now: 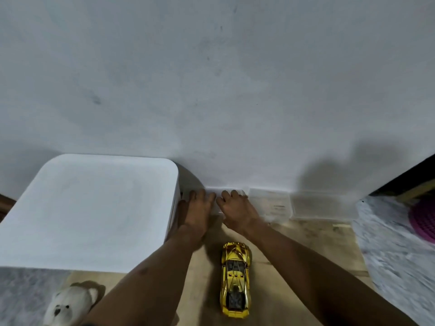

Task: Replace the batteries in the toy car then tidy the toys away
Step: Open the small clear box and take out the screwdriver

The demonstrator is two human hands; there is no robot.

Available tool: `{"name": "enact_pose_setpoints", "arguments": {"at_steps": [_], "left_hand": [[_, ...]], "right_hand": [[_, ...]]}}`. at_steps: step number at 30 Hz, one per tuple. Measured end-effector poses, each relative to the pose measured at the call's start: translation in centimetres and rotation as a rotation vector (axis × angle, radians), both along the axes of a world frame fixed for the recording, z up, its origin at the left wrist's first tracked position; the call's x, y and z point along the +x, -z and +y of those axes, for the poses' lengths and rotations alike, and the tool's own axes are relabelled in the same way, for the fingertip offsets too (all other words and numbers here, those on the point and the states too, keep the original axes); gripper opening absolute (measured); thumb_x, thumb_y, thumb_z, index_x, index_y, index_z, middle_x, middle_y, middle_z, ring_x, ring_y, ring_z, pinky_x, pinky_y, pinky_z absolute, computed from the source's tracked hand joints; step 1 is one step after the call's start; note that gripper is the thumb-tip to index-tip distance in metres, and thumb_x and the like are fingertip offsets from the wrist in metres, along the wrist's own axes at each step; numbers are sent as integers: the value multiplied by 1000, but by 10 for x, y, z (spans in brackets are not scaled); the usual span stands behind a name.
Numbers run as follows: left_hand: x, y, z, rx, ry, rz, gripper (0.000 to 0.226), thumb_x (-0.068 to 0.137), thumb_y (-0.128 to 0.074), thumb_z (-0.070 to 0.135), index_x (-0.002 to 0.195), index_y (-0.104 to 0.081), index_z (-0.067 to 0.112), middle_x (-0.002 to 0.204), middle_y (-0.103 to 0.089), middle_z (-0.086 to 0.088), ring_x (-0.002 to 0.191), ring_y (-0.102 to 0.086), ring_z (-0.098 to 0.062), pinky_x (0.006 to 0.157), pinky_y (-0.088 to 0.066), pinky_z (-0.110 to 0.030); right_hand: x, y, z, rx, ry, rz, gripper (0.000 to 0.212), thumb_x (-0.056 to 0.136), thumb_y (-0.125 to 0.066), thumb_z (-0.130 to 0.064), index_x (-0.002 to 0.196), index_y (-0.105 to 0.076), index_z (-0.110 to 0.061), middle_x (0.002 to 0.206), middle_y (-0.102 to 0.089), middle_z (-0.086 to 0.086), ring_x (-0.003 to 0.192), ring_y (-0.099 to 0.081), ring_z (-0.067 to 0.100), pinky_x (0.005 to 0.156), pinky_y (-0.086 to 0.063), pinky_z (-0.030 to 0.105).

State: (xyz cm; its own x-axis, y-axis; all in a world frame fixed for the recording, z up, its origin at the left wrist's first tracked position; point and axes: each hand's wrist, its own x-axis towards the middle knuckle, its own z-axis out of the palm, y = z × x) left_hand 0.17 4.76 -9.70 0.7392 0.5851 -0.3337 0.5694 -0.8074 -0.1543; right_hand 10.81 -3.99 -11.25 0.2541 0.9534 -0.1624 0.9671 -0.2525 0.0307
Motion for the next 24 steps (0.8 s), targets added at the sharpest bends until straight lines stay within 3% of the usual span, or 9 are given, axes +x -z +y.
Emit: {"name": "enact_pose_setpoints", "arguments": {"at_steps": [3,6,10,14,18,21,24], "left_hand": [[3,-3,-2,61,82,73,80,90,-66,35,152,-18,24,149,-26,-11,137,-30,-32,105,-39,-40],[4,0,3,30,52,35,82,86,-72,32,150,-20,26,147,-31,-11,132,-34,-32,98,-46,-39],[5,-4,6,4,88,35,78,88,-68,22,150,-21,22,147,-34,-12,132,-36,-32,100,-44,-36],[8,-9,10,15,119,47,78,91,-64,17,153,-17,19,150,-32,-13,134,-36,-32,107,-38,-36],[11,-17,12,-7,121,17,80,91,-64,12,154,-17,19,148,-36,-12,131,-41,-32,104,-43,-37],[13,-25,16,-44,109,-17,77,87,-68,9,151,-25,19,144,-44,-12,127,-47,-32,100,-49,-39],[17,-41,20,-67,90,-51,57,88,-68,11,139,-42,17,134,-54,-12,120,-54,-31,98,-51,-39]], "right_hand": [[-1,-4,-2,7,-42,-43,49,77,-75,-24,120,-60,-9,111,-62,11,97,-61,29,73,-55,39],[3,4,-4,42,-36,-65,56,48,-89,-28,97,-70,-11,86,-66,8,73,-63,25,54,-54,34],[5,8,-6,125,-36,-67,60,51,-85,-25,105,-64,-11,93,-62,10,82,-61,29,68,-53,45],[7,3,-11,180,-3,-106,69,51,-84,-32,107,-46,-16,94,-56,7,83,-54,28,73,-43,45],[14,0,-15,161,56,-141,65,54,-85,-40,105,-51,-18,95,-57,6,84,-56,28,73,-45,47],[13,-3,-14,110,108,-133,69,51,-87,-43,106,-54,-19,98,-58,6,87,-57,29,73,-46,49],[12,-4,-16,126,116,-112,81,51,-88,-47,114,-45,-22,112,-58,7,98,-56,29,79,-42,48]]}}
